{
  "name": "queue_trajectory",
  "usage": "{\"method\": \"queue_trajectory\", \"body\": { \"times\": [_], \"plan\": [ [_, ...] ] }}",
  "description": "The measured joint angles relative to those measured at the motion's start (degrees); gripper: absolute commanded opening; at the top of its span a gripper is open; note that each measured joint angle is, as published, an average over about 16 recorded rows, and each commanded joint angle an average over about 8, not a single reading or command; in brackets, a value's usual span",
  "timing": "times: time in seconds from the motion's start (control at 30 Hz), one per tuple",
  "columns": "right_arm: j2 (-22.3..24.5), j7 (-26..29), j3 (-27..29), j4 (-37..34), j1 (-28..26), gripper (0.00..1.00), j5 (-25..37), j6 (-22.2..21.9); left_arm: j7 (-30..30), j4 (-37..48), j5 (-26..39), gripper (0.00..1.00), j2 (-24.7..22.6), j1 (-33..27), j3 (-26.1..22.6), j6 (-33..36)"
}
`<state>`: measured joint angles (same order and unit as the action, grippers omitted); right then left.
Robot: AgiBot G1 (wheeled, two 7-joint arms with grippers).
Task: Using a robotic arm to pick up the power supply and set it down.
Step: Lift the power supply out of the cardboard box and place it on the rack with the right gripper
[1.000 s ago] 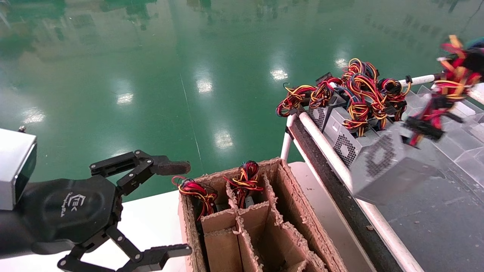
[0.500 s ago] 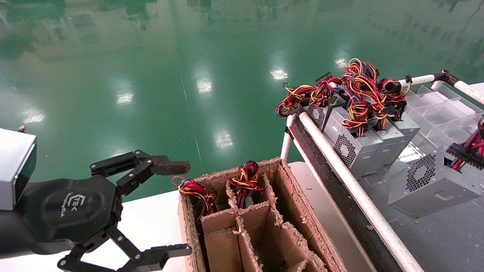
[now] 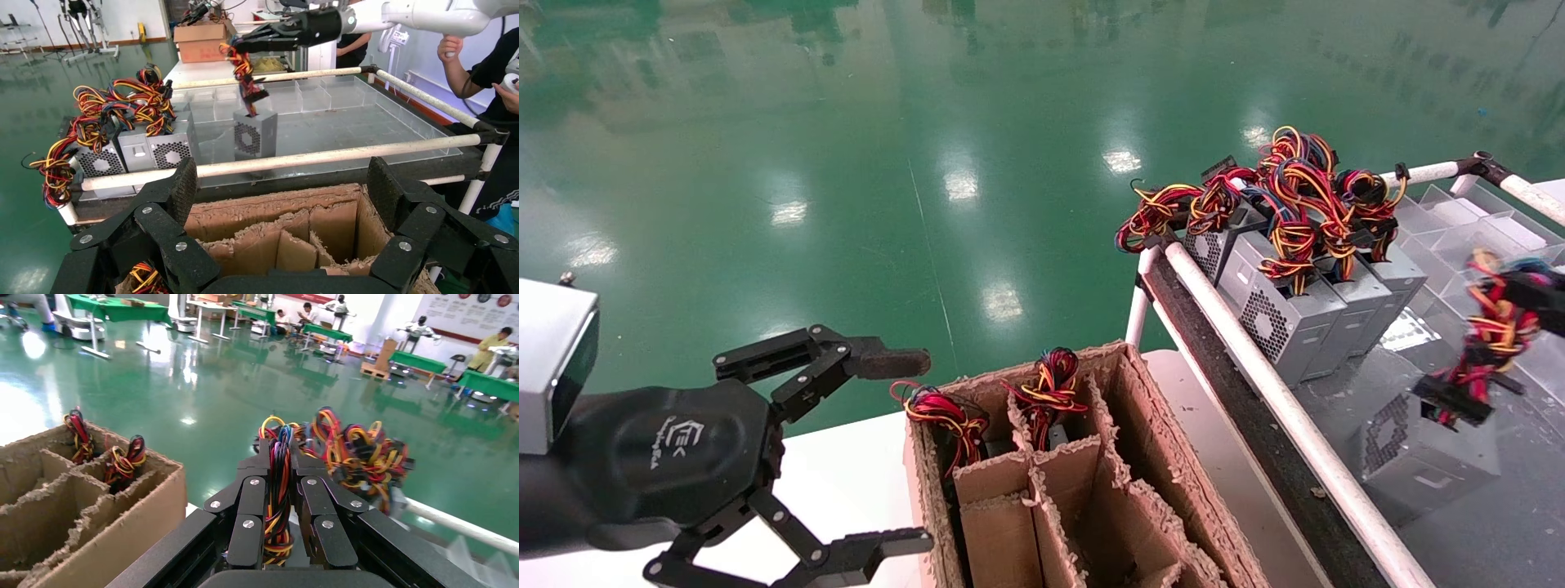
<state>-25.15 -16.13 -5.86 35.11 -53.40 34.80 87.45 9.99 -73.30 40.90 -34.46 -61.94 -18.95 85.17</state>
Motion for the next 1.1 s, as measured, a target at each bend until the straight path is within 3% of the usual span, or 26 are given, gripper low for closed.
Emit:
{"method": "queue_trajectory", "body": {
  "times": [0.37,0.77,0.8,1.03,1.07,1.1],
  "plan": [
    [-6.3,1.8,-5.3,-0.7,-10.6,0.00,7.0,-1.8,0.0,0.0,0.0,1.00,0.0,0.0,0.0,0.0],
    [-11.0,-1.0,-9.3,-7.3,-20.1,0.01,13.5,-1.3,0.0,0.0,0.0,1.00,0.0,0.0,-0.1,0.0],
    [-11.2,-1.3,-9.5,-7.9,-20.6,0.06,13.8,-1.1,0.0,0.0,0.0,1.00,0.0,0.0,-0.1,0.0],
    [-11.9,-2.9,-10.5,-11.5,-23.3,0.93,15.3,0.5,0.0,0.0,-0.1,1.00,0.0,0.0,-0.1,0.0],
    [-12.0,-3.1,-10.6,-11.9,-23.6,1.00,15.4,0.7,0.0,0.0,-0.1,1.00,0.0,0.0,-0.1,0.0],
    [-12.0,-3.2,-10.7,-12.3,-23.8,1.00,15.5,1.0,0.0,0.0,-0.1,1.00,0.0,0.0,-0.1,0.0]
  ]
}}
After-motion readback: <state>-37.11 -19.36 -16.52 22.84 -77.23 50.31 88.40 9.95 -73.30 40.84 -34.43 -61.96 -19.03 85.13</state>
